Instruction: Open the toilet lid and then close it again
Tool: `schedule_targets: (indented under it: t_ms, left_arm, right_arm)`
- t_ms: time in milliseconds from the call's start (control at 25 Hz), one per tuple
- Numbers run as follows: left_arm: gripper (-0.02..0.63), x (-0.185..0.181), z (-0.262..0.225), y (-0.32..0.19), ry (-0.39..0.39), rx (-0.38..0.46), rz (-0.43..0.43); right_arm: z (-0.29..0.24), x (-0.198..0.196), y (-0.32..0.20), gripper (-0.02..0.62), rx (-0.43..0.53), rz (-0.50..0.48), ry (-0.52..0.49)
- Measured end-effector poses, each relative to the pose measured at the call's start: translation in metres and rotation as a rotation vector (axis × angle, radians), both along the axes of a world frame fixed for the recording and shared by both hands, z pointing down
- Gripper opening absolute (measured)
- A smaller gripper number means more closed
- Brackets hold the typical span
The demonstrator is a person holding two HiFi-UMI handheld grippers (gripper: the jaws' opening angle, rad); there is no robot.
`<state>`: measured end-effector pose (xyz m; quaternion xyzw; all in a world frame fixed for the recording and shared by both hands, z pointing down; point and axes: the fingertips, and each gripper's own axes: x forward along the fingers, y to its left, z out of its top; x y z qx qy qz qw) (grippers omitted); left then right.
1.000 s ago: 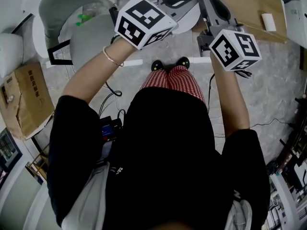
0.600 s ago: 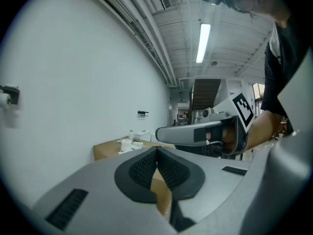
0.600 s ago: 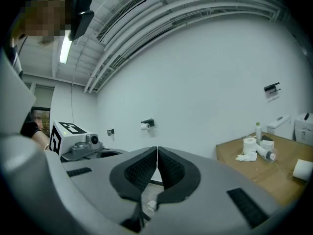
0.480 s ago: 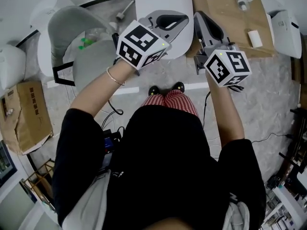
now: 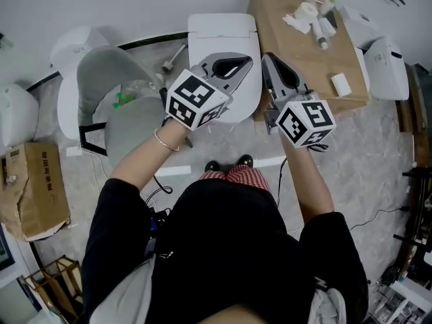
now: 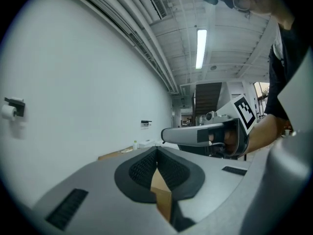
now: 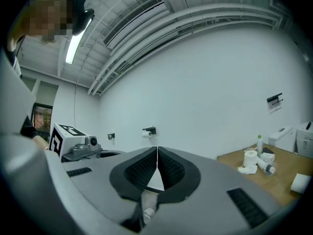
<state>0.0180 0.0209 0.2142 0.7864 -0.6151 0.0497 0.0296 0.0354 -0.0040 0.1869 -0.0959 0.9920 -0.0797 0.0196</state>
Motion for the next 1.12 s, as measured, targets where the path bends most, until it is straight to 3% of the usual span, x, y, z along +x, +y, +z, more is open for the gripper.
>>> schedule_targets:
  t_ms: [520,1120]
  left_arm:
    - [0.003,0.000,-0.022,0.016,0.012,0.046,-0.035]
    - [0.004,0.015,-0.019,0.015,0.011,0.037,-0.054]
  right_arm:
    - [-0.017,0.005,0.016,0.021,0.031,-0.019,-0.025]
    - [-0.027,0.014,0.022,0.021,0.041,-0.073,-0.030]
